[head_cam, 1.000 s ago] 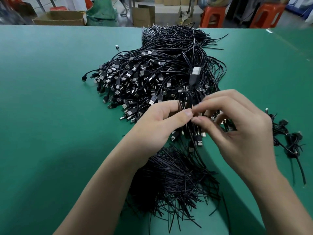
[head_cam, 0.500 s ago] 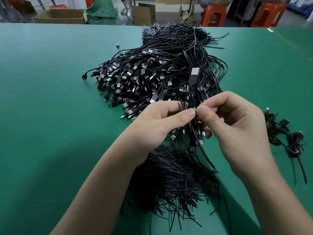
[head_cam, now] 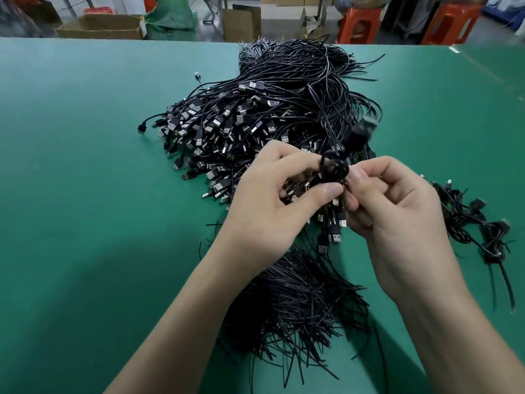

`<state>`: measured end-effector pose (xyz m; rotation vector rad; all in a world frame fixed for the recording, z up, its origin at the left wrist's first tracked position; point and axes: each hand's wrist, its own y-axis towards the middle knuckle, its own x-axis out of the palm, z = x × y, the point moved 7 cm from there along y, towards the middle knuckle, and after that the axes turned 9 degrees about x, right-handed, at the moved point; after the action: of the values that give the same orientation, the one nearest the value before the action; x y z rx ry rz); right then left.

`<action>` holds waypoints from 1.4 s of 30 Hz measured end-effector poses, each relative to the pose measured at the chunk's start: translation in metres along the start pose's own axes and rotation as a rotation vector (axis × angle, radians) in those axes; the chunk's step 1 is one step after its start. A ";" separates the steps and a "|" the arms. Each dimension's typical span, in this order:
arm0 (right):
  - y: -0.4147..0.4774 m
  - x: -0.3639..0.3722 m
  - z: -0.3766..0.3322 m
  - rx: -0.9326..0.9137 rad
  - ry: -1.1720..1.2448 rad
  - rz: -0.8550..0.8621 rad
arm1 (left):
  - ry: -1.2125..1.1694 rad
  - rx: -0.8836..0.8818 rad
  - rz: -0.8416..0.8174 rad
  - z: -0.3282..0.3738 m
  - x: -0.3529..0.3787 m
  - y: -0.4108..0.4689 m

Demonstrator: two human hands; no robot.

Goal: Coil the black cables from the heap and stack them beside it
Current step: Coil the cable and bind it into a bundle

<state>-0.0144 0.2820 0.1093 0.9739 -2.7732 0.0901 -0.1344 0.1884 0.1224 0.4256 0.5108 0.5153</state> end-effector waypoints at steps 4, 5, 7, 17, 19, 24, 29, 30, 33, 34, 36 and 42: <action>0.001 0.000 0.011 0.150 0.143 0.007 | -0.015 0.028 0.015 0.006 0.006 -0.002; 0.001 -0.001 0.011 0.151 0.136 0.015 | -0.081 0.004 -0.011 0.005 0.008 -0.003; 0.002 -0.004 0.007 0.123 0.118 0.034 | -0.162 -0.034 -0.032 0.001 0.007 -0.002; 0.000 0.002 0.006 0.051 0.048 0.037 | -0.209 -0.010 0.060 0.004 -0.006 0.002; 0.000 0.001 0.003 0.024 -0.004 0.048 | -0.077 0.080 0.031 0.010 -0.006 0.002; 0.000 -0.003 -0.004 -0.036 -0.102 0.105 | 0.151 0.279 -0.024 0.024 0.003 0.000; 0.001 -0.003 0.005 0.083 0.118 0.050 | -0.068 0.102 -0.058 0.013 0.012 -0.002; 0.000 -0.003 0.004 0.054 0.090 0.073 | -0.168 0.017 -0.058 0.009 0.013 -0.002; -0.004 -0.003 -0.008 -0.136 -0.199 0.161 | -0.352 -0.181 -0.032 -0.005 0.013 -0.004; -0.006 -0.002 -0.012 -0.197 -0.297 0.182 | -0.373 -0.198 -0.026 -0.008 0.012 -0.004; -0.008 -0.002 -0.018 -0.257 -0.368 0.197 | -0.419 -0.248 -0.009 -0.014 0.011 -0.006; -0.012 -0.002 -0.029 -0.344 -0.445 0.197 | -0.559 -0.403 -0.003 -0.027 0.022 -0.010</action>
<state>0.0000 0.2773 0.1369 0.6969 -3.1172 -0.6275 -0.1291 0.2000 0.0886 0.1666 -0.1335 0.4574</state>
